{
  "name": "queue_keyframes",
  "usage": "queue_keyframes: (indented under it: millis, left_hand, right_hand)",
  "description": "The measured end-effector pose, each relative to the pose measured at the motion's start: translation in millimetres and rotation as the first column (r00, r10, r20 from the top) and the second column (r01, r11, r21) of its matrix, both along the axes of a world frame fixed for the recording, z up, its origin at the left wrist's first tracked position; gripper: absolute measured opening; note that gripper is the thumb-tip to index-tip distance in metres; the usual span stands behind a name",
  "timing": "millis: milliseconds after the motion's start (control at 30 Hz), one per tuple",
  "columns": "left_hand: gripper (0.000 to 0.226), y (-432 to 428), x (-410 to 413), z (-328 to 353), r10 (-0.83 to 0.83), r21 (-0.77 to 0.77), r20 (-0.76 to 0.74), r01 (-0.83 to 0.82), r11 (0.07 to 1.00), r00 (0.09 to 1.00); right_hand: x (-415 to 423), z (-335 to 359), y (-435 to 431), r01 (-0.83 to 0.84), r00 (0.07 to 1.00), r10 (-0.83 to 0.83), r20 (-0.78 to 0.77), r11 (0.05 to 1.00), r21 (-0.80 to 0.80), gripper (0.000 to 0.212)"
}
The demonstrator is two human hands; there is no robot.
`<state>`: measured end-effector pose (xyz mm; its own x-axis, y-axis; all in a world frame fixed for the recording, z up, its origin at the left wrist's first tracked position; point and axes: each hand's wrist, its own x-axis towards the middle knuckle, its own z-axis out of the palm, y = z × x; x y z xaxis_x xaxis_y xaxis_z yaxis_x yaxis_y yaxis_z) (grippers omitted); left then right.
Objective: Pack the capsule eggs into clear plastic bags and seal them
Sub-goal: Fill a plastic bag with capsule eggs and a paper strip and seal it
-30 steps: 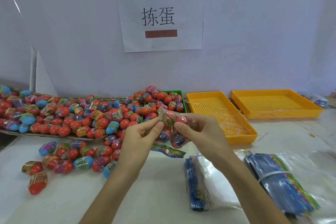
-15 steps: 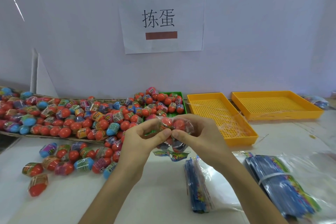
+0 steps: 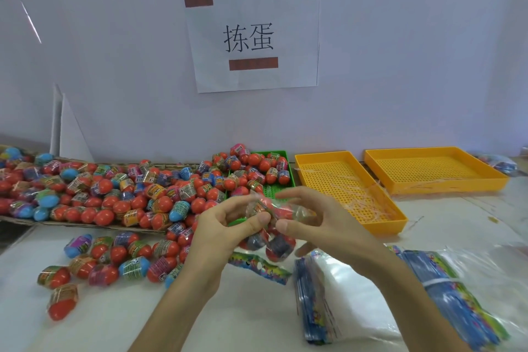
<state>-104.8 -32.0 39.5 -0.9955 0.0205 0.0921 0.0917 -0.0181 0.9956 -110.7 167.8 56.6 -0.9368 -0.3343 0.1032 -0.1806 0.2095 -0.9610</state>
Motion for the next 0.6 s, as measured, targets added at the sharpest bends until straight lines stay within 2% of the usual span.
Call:
queue_keyframes:
  millis: [67,133,233,300,333,400,467,500,533,567,600]
  left_hand:
    - [0.052,-1.2,-0.3,1.0,-0.108,0.048,0.038,0.106,0.993,0.993]
    - [0.05,1.6,-2.6,3.5,-0.185,0.164,0.054,0.174,0.971,0.981]
    - [0.035,1.2,-9.7,6.0,-0.05,0.327,0.099,0.015,0.945,0.994]
    - [0.032,-3.4,-15.3,1.9,0.012,0.342,0.128,-0.055,0.938,0.992]
    - [0.029,-5.6,-17.5,-0.8,0.018,0.336,0.145,-0.066,0.94,0.989]
    - [0.018,-7.9,-19.7,-5.5,0.015,0.335,0.184,-0.077,0.939,0.983]
    - [0.023,-6.1,-19.5,-6.9,-0.004,0.312,0.218,-0.066,0.948,0.976]
    - [0.027,-4.3,-19.5,-6.7,-0.011,0.298,0.233,-0.06,0.953,0.973]
    - [0.028,-2.9,-19.6,-7.0,-0.017,0.289,0.242,-0.056,0.956,0.97]
    - [0.025,-1.9,-18.8,-7.0,-0.028,0.286,0.246,-0.045,0.957,0.969]
    - [0.022,-0.5,-17.5,-6.6,-0.04,0.285,0.247,-0.033,0.958,0.968]
  right_hand:
    - [0.2,4.3,0.7,-0.002,0.999,0.003,-0.041,1.0,0.018,0.026]
    - [0.9,12.2,2.9,0.004,0.999,-0.009,-0.041,0.993,-0.116,0.023]
    - [-1.8,25.2,19.1,0.096,0.995,-0.09,0.034,0.886,-0.455,0.017]
    - [-1.3,34.6,35.6,0.158,0.987,-0.126,0.096,0.81,-0.565,0.02]
    - [0.4,37.6,44.8,0.17,0.985,-0.136,0.103,0.822,-0.543,0.026]
    - [7.6,37.3,63.4,0.117,0.989,-0.072,0.128,0.914,-0.388,0.035]
    - [15.8,31.8,79.1,-0.044,0.979,0.068,0.192,0.991,-0.129,0.031]
    - [17.2,28.8,89.0,-0.137,0.967,0.134,0.214,0.991,-0.003,0.029]
    - [15.1,27.0,100.2,-0.178,0.961,0.162,0.225,0.983,0.054,0.027]
    - [10.7,27.3,112.9,-0.148,0.966,0.138,0.22,0.989,0.028,0.026]
    - [4.2,30.2,128.6,-0.008,0.976,0.027,0.215,0.996,-0.091,0.027]
